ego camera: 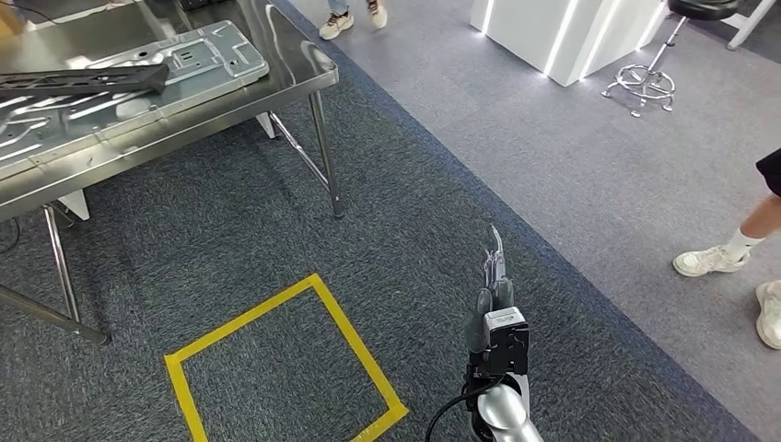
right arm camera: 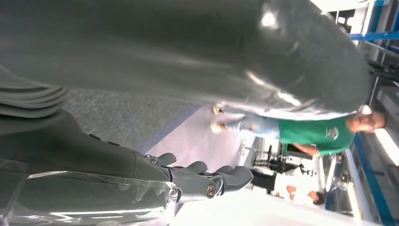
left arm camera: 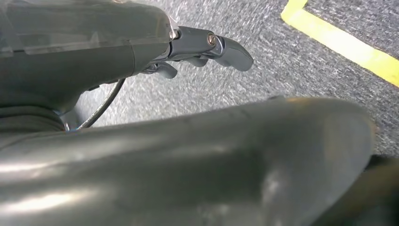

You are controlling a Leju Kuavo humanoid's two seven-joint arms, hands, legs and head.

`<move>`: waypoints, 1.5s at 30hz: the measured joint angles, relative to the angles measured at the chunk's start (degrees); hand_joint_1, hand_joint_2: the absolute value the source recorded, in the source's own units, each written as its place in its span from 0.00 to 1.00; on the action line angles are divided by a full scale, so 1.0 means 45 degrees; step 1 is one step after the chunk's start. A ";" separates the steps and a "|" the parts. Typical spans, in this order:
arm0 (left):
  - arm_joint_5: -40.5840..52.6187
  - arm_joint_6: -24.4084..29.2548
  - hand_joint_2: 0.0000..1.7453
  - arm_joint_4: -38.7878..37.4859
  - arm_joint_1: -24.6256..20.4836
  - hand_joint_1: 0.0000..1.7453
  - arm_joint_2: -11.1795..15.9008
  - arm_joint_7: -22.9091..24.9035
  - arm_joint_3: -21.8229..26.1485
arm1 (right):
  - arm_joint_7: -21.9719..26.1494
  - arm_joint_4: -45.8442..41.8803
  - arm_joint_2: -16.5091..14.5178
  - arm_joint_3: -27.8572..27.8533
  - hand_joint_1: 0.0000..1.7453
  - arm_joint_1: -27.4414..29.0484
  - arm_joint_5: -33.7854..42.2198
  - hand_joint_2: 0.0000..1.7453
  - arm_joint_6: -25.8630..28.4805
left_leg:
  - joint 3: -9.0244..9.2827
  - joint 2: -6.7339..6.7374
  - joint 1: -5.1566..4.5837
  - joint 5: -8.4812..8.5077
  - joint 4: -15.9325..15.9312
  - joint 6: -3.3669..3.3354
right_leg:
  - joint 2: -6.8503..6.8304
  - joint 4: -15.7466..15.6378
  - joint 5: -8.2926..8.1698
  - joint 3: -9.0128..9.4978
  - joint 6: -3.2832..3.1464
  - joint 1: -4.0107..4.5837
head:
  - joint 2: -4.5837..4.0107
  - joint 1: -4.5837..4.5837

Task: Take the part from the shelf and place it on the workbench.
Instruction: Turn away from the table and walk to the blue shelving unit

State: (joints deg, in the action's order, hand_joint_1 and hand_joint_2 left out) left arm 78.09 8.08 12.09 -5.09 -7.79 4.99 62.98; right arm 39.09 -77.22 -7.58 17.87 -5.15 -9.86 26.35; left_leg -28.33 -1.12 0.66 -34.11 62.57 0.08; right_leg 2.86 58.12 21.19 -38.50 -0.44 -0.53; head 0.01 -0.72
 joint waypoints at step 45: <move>-0.0004 0.0035 0.00 0.0000 0.0120 0.00 -0.0005 -0.0177 -0.0075 | 0.0112 0.4422 0.0186 -0.2829 0.00 -0.0904 0.0774 0.00 0.0374 | -0.0448 0.0934 -0.0060 0.1473 -0.1193 -0.0467 | -0.0774 0.1995 0.1535 0.0074 0.0570 -0.0097 | -0.0001 0.0142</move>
State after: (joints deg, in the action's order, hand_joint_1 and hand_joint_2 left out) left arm 78.08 8.24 12.09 -4.55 -7.81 4.20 62.64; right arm 39.59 -57.32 -6.75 5.14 -9.22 -6.38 28.04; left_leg -30.34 3.09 0.40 -27.48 57.20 -2.02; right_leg -0.62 67.09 28.10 -38.17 2.12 -0.97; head 0.00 -0.08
